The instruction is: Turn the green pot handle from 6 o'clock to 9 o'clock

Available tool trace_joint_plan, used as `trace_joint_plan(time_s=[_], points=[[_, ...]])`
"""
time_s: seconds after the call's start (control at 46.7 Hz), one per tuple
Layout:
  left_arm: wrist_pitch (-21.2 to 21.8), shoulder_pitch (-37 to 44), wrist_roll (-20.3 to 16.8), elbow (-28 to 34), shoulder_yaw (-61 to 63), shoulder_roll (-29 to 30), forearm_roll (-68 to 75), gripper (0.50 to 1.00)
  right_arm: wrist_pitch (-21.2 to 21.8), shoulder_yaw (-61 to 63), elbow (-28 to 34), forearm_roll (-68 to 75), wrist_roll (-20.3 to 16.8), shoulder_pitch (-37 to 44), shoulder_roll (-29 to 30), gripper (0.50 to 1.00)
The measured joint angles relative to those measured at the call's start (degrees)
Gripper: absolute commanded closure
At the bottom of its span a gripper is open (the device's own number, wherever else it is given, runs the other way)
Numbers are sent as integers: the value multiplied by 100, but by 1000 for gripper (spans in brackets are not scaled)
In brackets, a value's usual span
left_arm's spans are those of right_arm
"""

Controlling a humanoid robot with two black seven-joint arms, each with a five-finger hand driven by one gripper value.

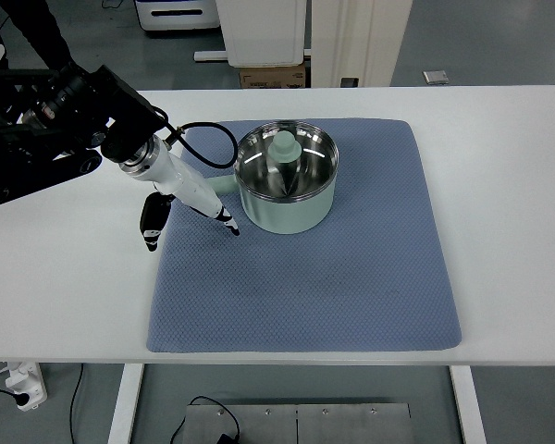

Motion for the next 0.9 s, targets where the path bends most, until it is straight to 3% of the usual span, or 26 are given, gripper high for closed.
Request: trace_joint_plan(time_s=[0.621, 0.899], points=[[0, 47, 428, 313, 9, -127, 113, 500, 0, 0, 0, 0, 0, 0, 0, 500], [0, 51, 247, 187, -2, -90, 28, 500, 0, 0, 0, 0, 0, 0, 0, 500]])
